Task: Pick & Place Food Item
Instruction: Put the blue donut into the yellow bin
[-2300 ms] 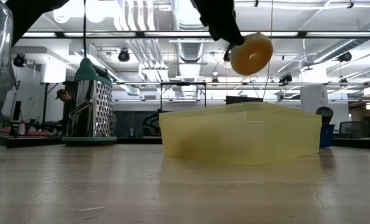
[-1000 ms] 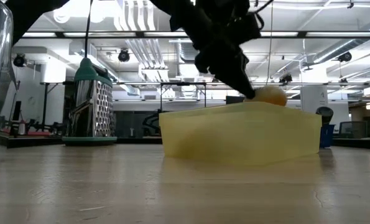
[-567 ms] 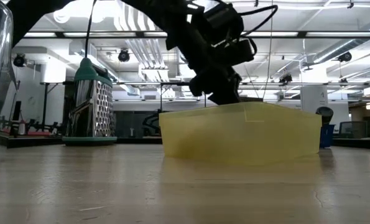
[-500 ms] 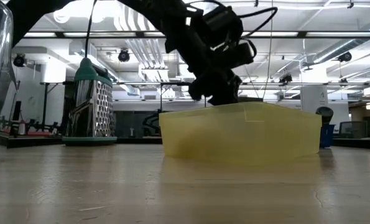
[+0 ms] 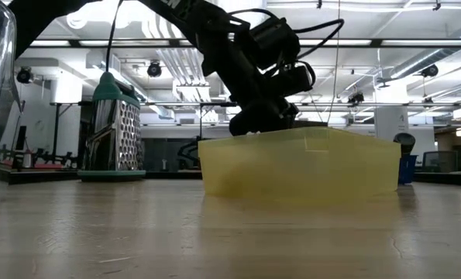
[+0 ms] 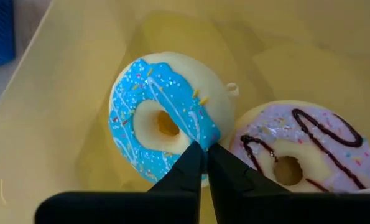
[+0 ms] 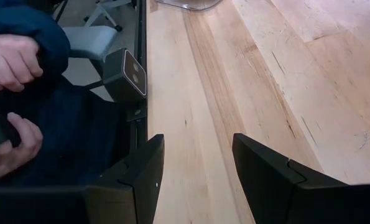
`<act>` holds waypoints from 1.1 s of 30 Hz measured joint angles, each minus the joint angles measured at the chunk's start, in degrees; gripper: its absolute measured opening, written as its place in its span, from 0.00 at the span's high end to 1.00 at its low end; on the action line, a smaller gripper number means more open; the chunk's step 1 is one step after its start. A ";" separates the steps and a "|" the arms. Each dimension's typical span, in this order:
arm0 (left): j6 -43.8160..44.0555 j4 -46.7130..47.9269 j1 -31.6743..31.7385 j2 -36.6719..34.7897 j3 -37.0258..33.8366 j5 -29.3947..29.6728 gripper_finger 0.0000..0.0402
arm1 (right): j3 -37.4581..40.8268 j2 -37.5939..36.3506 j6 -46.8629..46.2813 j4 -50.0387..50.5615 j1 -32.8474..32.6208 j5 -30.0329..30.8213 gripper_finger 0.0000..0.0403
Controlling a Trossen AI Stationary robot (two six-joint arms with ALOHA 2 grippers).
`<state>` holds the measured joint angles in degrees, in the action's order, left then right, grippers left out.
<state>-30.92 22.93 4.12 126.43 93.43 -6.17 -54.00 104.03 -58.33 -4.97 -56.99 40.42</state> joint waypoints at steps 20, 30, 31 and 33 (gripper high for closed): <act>0.04 0.25 0.02 0.00 -0.03 -3.06 0.76 | 0.00 0.00 0.02 0.02 0.00 0.00 0.54; 0.04 0.25 0.02 0.00 -0.03 -3.32 0.65 | 0.00 0.00 0.01 0.00 0.01 0.00 0.54; 0.04 0.25 0.01 0.00 -0.03 -3.32 0.64 | 0.00 0.00 0.02 0.00 0.00 0.00 0.54; 0.04 0.25 0.02 0.00 -0.03 -3.32 0.63 | 0.00 0.00 0.02 0.00 0.00 -0.02 0.54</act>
<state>-30.87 23.18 4.14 126.43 93.41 -9.50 -54.00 104.03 -58.30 -4.97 -56.99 40.40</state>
